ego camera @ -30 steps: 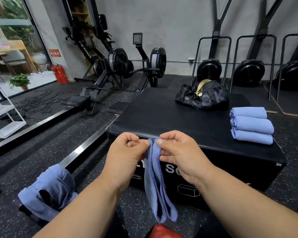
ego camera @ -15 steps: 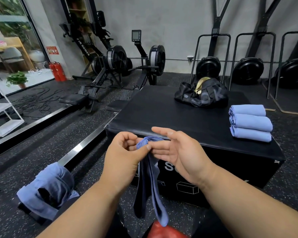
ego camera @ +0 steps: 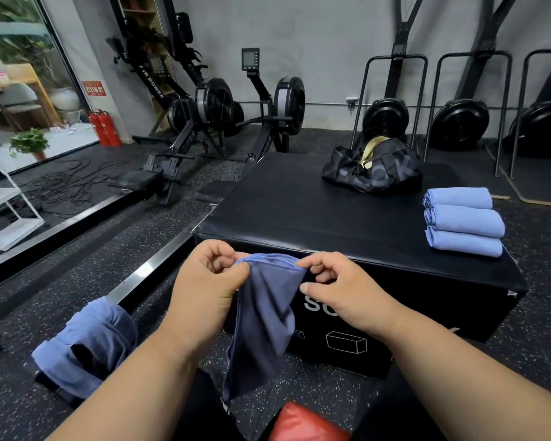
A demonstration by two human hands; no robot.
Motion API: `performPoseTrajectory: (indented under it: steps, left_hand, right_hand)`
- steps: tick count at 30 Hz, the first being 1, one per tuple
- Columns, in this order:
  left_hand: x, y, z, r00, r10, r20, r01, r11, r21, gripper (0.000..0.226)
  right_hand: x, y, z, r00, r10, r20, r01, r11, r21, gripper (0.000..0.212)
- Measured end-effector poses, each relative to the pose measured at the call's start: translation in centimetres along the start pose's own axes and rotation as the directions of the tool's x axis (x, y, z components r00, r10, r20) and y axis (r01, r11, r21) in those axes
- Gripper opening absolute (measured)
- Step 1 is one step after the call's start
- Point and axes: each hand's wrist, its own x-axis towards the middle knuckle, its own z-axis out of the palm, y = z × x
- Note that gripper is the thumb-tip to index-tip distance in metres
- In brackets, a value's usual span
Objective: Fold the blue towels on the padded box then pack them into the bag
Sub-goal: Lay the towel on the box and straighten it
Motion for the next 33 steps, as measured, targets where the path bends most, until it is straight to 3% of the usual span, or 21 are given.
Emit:
performPoseTrajectory:
  steps: [7, 10, 15, 18, 21, 23, 26, 30, 33]
  left_hand:
    - [0.1, 0.5, -0.5, 0.992, -0.024, 0.126, 0.027, 0.999, -0.019, 0.023]
    - [0.6, 0.2, -1.4, 0.988, -0.025, 0.155, -0.002, 0.985, 0.174, 0.024]
    - [1.3, -0.4, -3.0, 0.959, -0.011, 0.285, -0.148, 0.834, 0.532, 0.045]
    - [1.4, -0.3, -2.7, 0.932, 0.018, 0.361, -0.258, 0.734, 0.629, 0.042]
    - [1.7, -0.3, -2.1, 0.944, 0.056, 0.324, -0.259, 0.734, 0.627, 0.035]
    - [1.9, -0.3, -1.8, 0.961, 0.027, 0.275, -0.184, 0.804, 0.566, 0.037]
    - [2.4, -0.1, -1.6, 0.969, -0.013, 0.248, -0.118, 0.856, 0.503, 0.047]
    - [2.6, 0.7, -1.0, 0.946, -0.085, 0.313, -0.140, 0.764, 0.630, 0.040]
    - [3.1, 1.0, -0.6, 0.912, -0.175, 0.372, -0.167, 0.669, 0.724, 0.031]
  right_hand:
    - [0.3, 1.2, -0.7, 0.997, -0.021, 0.079, 0.028, 0.996, -0.084, 0.014]
    - [0.1, 0.5, -1.9, 0.993, -0.063, 0.105, 0.084, 0.974, -0.212, 0.010]
    - [0.1, -1.5, -3.7, 0.976, -0.192, 0.101, 0.213, 0.933, -0.291, 0.005]
    - [0.2, -2.8, -4.2, 0.962, -0.241, 0.125, 0.271, 0.880, -0.390, 0.010]
    - [0.1, -3.9, -4.7, 0.958, -0.272, 0.090, 0.286, 0.891, -0.352, 0.010]
    - [0.3, -4.2, -5.1, 0.963, -0.259, 0.077, 0.270, 0.896, -0.353, 0.011]
    - [0.8, -3.7, -5.5, 0.977, -0.210, 0.047, 0.215, 0.961, -0.175, 0.016]
    - [1.4, -2.4, -5.8, 0.979, -0.132, 0.156, 0.151, 0.981, -0.117, 0.026]
    - [1.9, -1.2, -5.6, 0.975, -0.024, 0.223, 0.084, 0.961, -0.262, 0.034]
